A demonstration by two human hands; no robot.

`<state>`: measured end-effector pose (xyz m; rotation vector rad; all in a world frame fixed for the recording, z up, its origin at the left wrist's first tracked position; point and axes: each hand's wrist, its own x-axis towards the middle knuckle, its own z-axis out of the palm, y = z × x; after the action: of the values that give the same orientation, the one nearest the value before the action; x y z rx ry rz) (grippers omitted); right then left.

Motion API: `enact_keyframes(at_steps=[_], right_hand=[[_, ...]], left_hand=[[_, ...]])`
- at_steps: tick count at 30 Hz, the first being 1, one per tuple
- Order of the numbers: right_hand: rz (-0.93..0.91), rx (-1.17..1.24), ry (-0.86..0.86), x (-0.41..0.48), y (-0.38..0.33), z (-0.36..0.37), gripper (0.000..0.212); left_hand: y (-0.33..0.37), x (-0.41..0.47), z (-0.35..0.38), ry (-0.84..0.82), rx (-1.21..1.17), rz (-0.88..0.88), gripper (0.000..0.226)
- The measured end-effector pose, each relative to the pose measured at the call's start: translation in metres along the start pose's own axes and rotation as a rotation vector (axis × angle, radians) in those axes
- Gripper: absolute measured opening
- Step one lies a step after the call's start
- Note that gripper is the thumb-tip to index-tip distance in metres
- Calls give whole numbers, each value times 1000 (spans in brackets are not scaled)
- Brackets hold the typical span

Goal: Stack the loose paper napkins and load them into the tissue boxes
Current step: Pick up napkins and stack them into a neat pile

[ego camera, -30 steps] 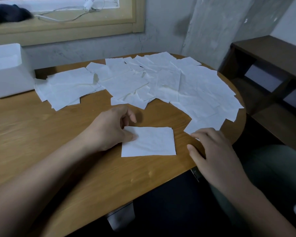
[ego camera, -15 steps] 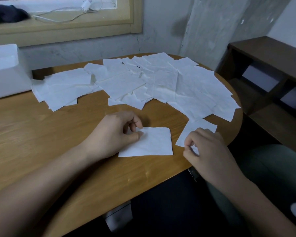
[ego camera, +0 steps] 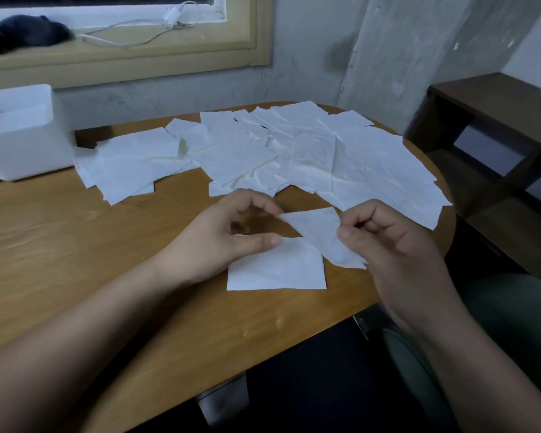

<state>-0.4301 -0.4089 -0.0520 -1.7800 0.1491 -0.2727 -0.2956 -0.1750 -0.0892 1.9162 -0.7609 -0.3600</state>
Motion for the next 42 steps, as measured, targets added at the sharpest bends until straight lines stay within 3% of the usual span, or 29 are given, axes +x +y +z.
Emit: enact_keyframes(at_steps=[3, 8, 15, 19, 24, 27, 33, 42], right_hand=[[102, 139, 50, 5, 7, -3, 8], [162, 296, 49, 6, 13, -7, 13], [244, 311, 181, 14, 22, -2, 16], [356, 223, 111, 16, 35, 5, 24], [267, -38, -5, 9, 45, 10, 17], [235, -50, 22, 11, 50, 13, 27], [178, -168, 101, 22, 58, 18, 27], [110, -394, 82, 27, 67, 22, 33]], left_hand=[[0, 1, -3, 18, -139, -8, 15], [-1, 1, 0, -51, -200, 1, 30], [1, 3, -7, 37, -215, -79, 9], [5, 2, -9, 56, -176, -173, 7], [6, 3, -13, 89, -141, -283, 9], [4, 4, -15, 91, -98, -334, 8], [-1, 6, -21, 65, 58, -399, 12], [-12, 10, -24, 27, 235, -426, 23]])
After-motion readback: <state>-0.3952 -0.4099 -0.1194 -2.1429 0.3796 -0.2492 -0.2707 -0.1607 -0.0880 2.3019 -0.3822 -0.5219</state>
